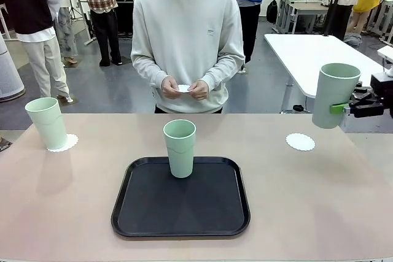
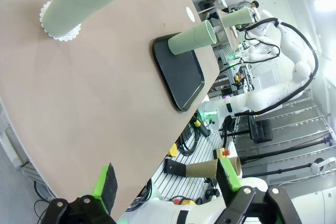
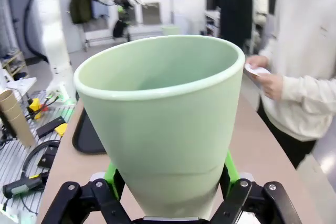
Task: Place coasters on the table and set cups on them.
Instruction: Take one Reusable plastic cup from the Flat Tray and place it on a coaster set by the human.
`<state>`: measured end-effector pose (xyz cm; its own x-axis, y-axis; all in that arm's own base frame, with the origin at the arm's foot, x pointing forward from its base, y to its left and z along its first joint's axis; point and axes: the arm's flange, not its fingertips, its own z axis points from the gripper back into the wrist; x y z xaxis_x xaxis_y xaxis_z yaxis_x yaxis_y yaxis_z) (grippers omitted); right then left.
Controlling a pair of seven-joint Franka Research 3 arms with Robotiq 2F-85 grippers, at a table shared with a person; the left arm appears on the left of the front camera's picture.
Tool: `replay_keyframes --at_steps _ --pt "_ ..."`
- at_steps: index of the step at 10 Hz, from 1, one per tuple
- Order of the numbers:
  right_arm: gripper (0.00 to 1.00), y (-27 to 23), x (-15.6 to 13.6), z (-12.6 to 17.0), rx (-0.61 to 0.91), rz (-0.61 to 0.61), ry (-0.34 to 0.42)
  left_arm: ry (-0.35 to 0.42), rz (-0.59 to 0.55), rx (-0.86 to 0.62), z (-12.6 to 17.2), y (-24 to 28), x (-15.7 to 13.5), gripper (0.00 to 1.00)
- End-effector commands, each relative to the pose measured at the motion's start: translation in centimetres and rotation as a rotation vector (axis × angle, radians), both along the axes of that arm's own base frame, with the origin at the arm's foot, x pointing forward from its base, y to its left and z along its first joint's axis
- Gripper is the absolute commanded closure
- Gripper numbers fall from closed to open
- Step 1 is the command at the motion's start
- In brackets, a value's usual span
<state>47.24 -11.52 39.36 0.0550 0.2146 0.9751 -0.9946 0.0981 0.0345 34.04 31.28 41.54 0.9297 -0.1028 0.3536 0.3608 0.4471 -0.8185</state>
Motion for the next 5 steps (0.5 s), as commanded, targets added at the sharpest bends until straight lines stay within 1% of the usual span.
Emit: replay_keyframes --at_steps 1,2,3,4,5 --pt "0.15 -2.5 3.4 -2.5 0.099 0.127 -0.001 -0.006 0.000 0.001 0.2 0.0 -0.1 0.00" --pt "0.15 -3.0 4.8 -3.7 0.106 0.116 -0.005 -0.006 0.000 0.001 0.2 0.0 -0.1 0.00" --pt "0.15 -3.7 6.2 -4.7 0.116 0.049 -0.003 -0.006 0.000 0.001 0.2 0.0 -0.1 0.00" --pt "0.15 -4.4 7.6 -5.9 0.106 -0.049 0.016 -0.006 0.000 0.001 0.2 0.0 -0.1 0.00" --pt "0.15 -4.7 8.2 -6.6 0.101 -0.068 0.045 -0.006 0.000 0.001 0.2 0.0 -0.1 0.00"
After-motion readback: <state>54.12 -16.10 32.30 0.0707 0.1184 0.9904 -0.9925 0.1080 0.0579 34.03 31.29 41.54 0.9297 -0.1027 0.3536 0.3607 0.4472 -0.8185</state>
